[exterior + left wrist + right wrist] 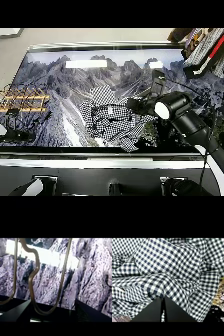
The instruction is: Fold the clothes and pants, and hang the long-sleeved shirts on hangers.
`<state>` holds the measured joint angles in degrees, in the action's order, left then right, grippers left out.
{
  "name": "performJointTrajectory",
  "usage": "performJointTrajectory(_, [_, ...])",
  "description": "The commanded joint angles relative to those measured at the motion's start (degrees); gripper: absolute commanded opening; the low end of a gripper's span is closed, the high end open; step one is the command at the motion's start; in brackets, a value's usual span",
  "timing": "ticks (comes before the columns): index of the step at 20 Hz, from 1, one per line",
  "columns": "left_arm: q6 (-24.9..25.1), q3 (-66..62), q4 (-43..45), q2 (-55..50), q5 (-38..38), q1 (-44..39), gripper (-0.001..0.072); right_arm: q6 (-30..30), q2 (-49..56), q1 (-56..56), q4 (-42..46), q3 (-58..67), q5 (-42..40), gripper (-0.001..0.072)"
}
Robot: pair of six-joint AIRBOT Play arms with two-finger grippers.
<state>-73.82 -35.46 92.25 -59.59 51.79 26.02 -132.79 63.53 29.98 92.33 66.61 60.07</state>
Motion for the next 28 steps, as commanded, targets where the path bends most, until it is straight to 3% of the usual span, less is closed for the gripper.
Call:
performJointTrajectory(1, [0.5,0.9,-0.4,-2.4,-2.4,-0.2,0.0528,-0.1,0.0,0.0,-0.1,0.0,0.0,0.0034])
performJointTrajectory(10, [0.5,0.9,-0.8,-7.5,-2.4,-0.2,0.0509,-0.6,0.0,0.0,-0.1,0.0,0.0,0.0034])
performJointTrajectory(14, [0.6,0.9,-0.8,-7.8,-2.4,-0.2,0.0152,-1.6,0.1,0.0,-0.1,0.0,0.0,0.0034])
performJointTrajectory(17, [0.6,0.8,-0.8,-7.7,-2.3,-0.2,0.0021,-1.6,0.0,0.0,-0.1,0.0,0.1,0.0034])
performJointTrajectory(23, [0.5,-2.5,-1.9,-6.8,-0.3,-0.2,0.0019,-1.6,0.0,0.0,-0.1,0.0,1.9,0.0034])
performJointTrajectory(28, [0.5,-8.5,-9.4,-4.3,-0.2,-0.2,0.0018,-1.6,0.0,0.0,-0.1,0.0,2.2,0.0034])
